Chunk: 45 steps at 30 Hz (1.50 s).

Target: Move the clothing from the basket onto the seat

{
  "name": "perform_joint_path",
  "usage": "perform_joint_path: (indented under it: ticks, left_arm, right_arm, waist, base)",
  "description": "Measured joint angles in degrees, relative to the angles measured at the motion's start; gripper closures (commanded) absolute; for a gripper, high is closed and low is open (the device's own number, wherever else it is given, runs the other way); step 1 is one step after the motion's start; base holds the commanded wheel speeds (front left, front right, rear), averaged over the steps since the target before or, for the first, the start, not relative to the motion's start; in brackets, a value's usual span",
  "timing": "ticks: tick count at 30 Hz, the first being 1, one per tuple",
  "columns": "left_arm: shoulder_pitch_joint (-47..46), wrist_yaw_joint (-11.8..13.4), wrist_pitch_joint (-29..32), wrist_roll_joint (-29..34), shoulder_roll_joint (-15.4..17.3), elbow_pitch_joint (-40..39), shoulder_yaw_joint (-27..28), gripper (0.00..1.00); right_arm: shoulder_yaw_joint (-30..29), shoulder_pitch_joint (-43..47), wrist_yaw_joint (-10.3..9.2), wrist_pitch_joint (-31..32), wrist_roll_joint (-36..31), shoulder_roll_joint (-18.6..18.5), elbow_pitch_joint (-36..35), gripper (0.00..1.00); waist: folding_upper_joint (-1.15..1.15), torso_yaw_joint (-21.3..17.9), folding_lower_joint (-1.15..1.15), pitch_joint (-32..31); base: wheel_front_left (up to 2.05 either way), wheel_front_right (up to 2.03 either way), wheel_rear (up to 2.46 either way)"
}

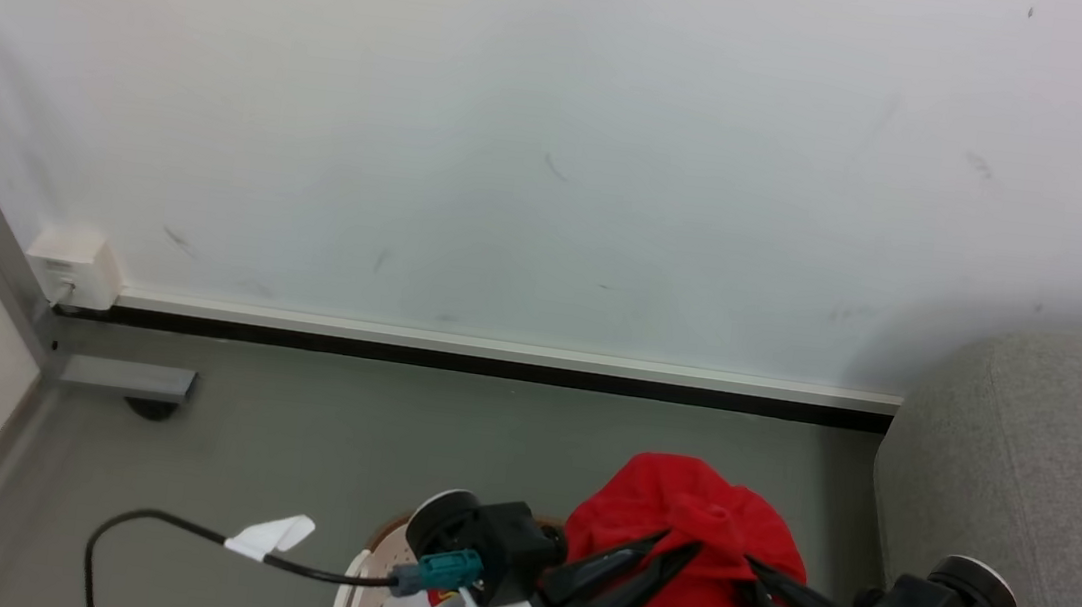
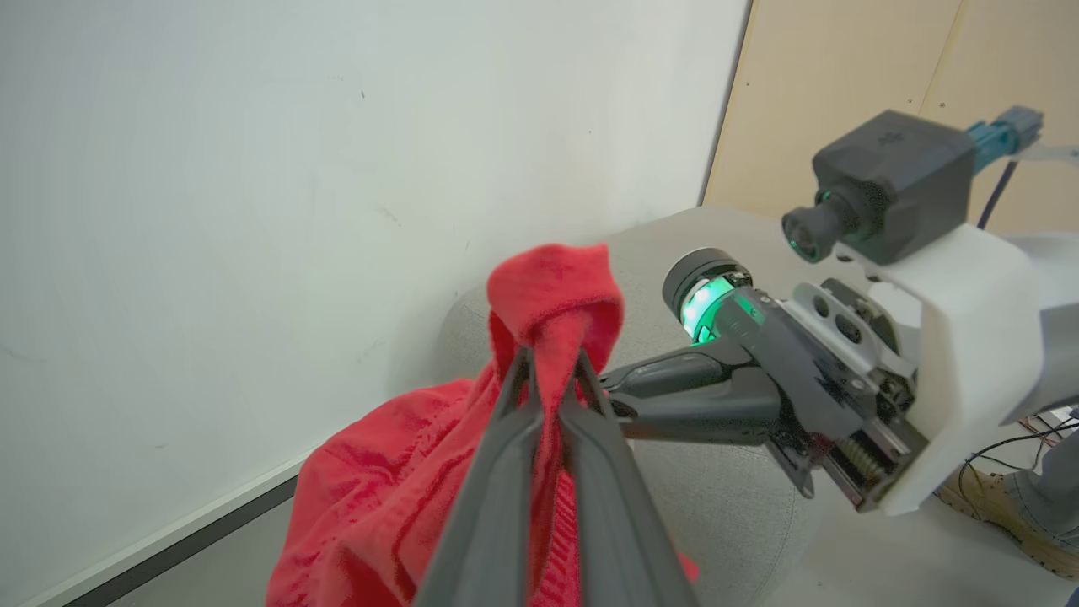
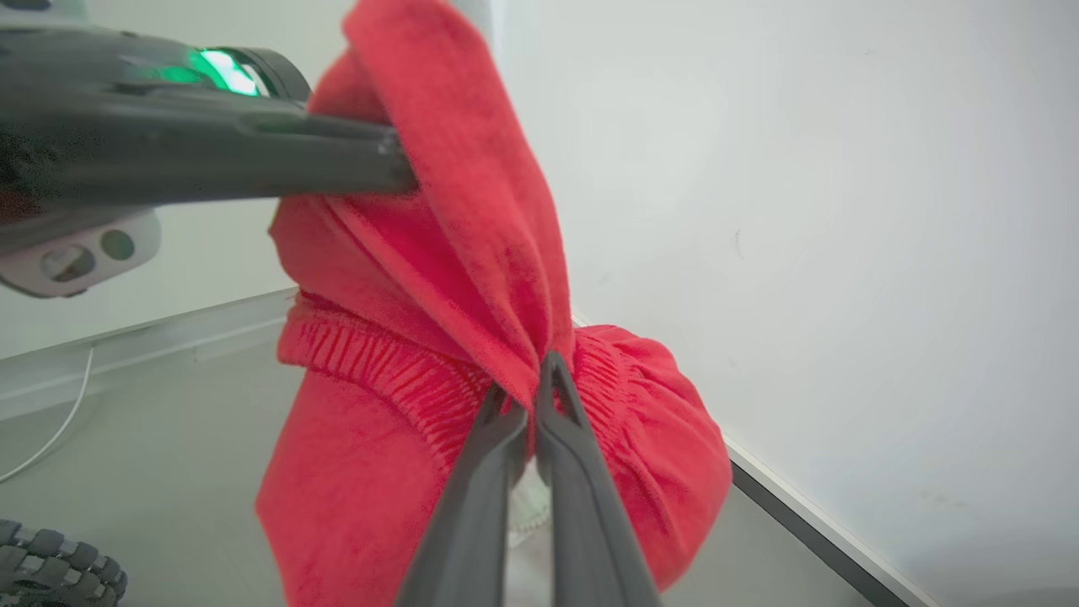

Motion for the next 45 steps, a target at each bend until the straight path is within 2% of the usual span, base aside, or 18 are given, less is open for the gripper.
perform_joint_path:
  ticks: [1, 4, 5, 6, 14, 30, 38, 42, 45]
  left_arm:
    - [0.0, 0.0, -0.07, 0.0, -0.01, 0.16, 0.05, 0.8]
    - [0.0, 0.02, -0.42, 0.13, -0.05, 0.86, 0.49, 0.58]
    - [0.0, 0.07, -0.45, 0.26, -0.13, 1.2, 0.73, 0.32]
    - [0.01, 0.22, -0.47, 0.36, -0.23, 1.56, 0.9, 0.0]
    - [0.67, 1.14, -0.82, 1.04, -1.09, 5.08, 2.48, 0.0]
    - [-0.31, 0.59, -0.89, 5.43, -3.49, 6.84, 5.26, 0.0]
    - [-4.85, 0.27, -0.89, 7.4, -3.98, 8.08, 6.09, 0.0]
    - [-10.01, 0.16, -0.89, 7.94, -4.88, 8.68, 6.43, 0.0]
    - [-15.06, 0.12, -0.89, 8.68, -5.72, 8.88, 7.34, 0.0]
  right_arm:
    - [-0.25, -0.01, 0.0, -0.01, 0.25, -0.09, 0.04, 1.0]
    - [-1.68, 0.0, 0.0, -0.36, 0.59, -0.21, 0.05, 1.0]
    - [-2.29, 0.0, 0.0, -0.52, 0.85, -0.21, 0.03, 1.0]
    - [-2.87, 0.02, 0.0, -0.53, 0.98, -0.21, 0.0, 1.0]
    - [-8.25, 0.26, 0.0, -0.74, 0.7, -1.45, -0.1, 1.0]
    - [-22.01, 3.26, -0.01, -0.87, -2.53, -3.21, -3.9, 1.0]
    - [-27.98, 2.42, 0.0, -0.87, -3.36, -2.69, -5.06, 1.0]
    - [-33.41, -0.99, 0.0, -0.87, -3.01, -3.26, -4.32, 1.0]
    - [-38.29, -4.44, -0.01, -0.87, -2.97, -5.0, -2.77, 1.0]
  waist:
    - [0.0, -0.08, 0.0, 0.08]
    - [0.0, -0.44, 0.0, 0.35]
    - [0.0, -0.57, 0.0, 0.48]
    - [0.0, -0.73, 0.0, 0.61]
    - [0.0, -3.41, 0.0, 1.79]
    - [0.0, -12.88, 0.0, 7.87]
    - [0.0, -14.97, 0.0, 14.05]
    - [0.0, -14.87, 0.0, 18.86]
    - [0.0, -14.39, 0.01, 23.07]
  base:
    - [0.0, 0.0, 0.0]
    - [0.0, 0.0, 0.0]
    - [0.0, 0.0, 0.0]
    - [0.0, 0.0, 0.0]
    - [0.0, 0.0, 0.0]
    - [0.0, 0.0, 0.0]
    - [0.0, 0.0, 0.0]
    - [0.0, 0.0, 0.0]
    - [0.0, 0.0, 0.0]
